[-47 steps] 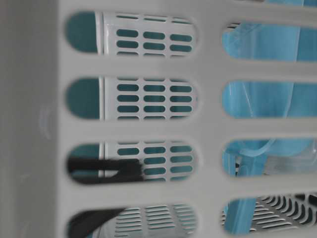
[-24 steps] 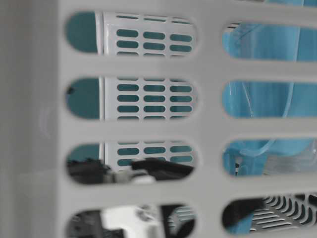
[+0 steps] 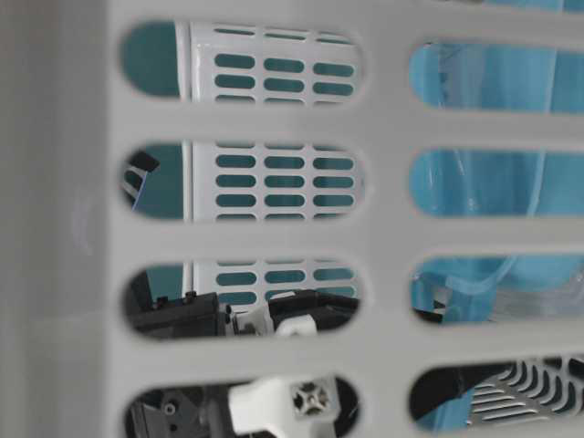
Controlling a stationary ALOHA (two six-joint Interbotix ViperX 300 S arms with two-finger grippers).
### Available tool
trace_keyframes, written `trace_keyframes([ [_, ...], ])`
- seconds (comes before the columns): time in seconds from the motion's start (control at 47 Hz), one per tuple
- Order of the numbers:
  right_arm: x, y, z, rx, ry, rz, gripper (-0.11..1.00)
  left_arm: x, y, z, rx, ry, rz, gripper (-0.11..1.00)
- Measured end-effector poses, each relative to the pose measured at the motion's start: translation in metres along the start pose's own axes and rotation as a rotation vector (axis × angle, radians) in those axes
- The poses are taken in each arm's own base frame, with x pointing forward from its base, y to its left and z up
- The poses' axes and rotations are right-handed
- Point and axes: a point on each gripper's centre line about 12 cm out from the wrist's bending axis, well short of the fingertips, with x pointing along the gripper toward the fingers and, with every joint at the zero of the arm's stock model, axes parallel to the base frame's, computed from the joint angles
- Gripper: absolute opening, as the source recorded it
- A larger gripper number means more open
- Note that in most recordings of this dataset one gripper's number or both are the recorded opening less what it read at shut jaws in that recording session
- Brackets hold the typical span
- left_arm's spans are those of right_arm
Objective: Pick up the dustpan from the shopping basket with the left arm.
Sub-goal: 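Lift the blue dustpan up out of the basket with the left gripper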
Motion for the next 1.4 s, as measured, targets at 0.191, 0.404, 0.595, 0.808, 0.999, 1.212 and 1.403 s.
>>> trace_keyframes([
  [0.191, -0.002, 0.0, -0.002, 0.001, -0.003, 0.002, 0.78, -0.008, -0.001, 0.002, -0.005, -0.032, -0.005, 0.3],
  [0.404, -0.005, 0.0, -0.002, 0.001, -0.017, 0.002, 0.78, -0.052, 0.004, 0.009, -0.017, -0.185, -0.025, 0.3],
  [0.595, -0.007, 0.0, -0.001, 0.001, -0.026, 0.003, 0.78, -0.099, 0.011, 0.008, -0.033, -0.318, -0.037, 0.3],
  [0.808, -0.008, 0.0, 0.0, 0.003, -0.035, 0.003, 0.78, -0.14, 0.014, 0.0, -0.037, -0.415, -0.048, 0.3],
  [0.999, -0.008, 0.001, 0.001, 0.003, -0.052, 0.008, 0.78, -0.149, 0.016, -0.004, -0.042, -0.428, -0.047, 0.3],
  [1.212, -0.008, 0.001, 0.0, 0.003, -0.056, 0.009, 0.78, -0.15, 0.017, -0.004, -0.042, -0.429, -0.046, 0.3],
  [1.403, -0.008, 0.002, 0.0, 0.003, -0.058, 0.011, 0.78, -0.15, 0.017, -0.004, -0.042, -0.429, -0.045, 0.3],
])
